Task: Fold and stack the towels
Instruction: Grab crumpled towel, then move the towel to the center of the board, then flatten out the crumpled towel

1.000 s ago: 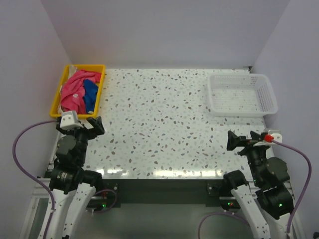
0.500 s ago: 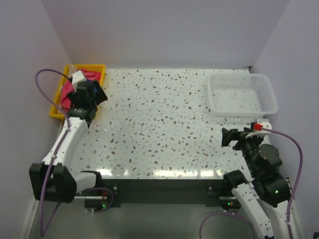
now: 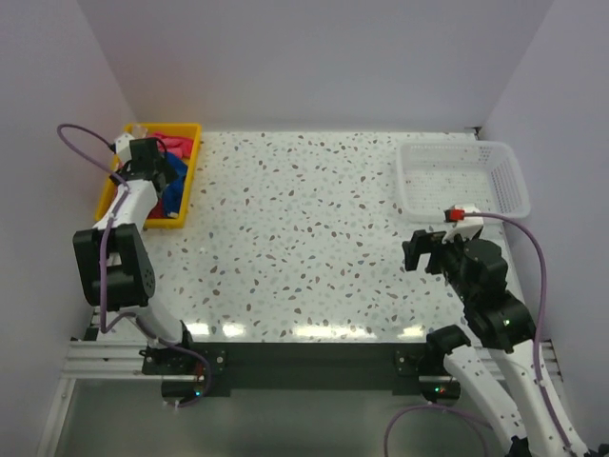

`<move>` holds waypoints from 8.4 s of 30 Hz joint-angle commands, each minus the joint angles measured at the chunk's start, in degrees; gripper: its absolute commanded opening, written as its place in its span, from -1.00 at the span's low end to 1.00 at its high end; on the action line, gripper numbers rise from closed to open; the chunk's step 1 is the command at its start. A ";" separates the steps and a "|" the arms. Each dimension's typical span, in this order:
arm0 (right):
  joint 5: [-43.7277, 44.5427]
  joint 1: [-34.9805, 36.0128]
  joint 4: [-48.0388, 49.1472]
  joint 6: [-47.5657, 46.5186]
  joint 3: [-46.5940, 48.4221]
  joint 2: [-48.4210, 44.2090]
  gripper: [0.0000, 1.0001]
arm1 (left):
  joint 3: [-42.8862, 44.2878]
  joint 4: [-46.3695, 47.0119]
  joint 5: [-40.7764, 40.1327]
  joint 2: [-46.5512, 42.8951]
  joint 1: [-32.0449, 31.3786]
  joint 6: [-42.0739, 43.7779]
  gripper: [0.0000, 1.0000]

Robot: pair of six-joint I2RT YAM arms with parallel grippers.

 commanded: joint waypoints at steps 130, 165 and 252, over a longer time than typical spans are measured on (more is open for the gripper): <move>-17.03 16.70 21.64 6.74 25.42 83.10 -0.79 | -13.89 5.40 17.46 9.02 -38.70 1.13 -0.63; 5.48 16.09 -6.66 23.27 3.96 41.95 0.04 | -25.60 -17.27 19.13 -13.73 -36.60 -2.13 -0.21; -9.90 7.30 5.55 -9.96 49.86 100.76 -1.00 | -4.58 -9.63 14.83 12.63 -30.00 1.66 -0.07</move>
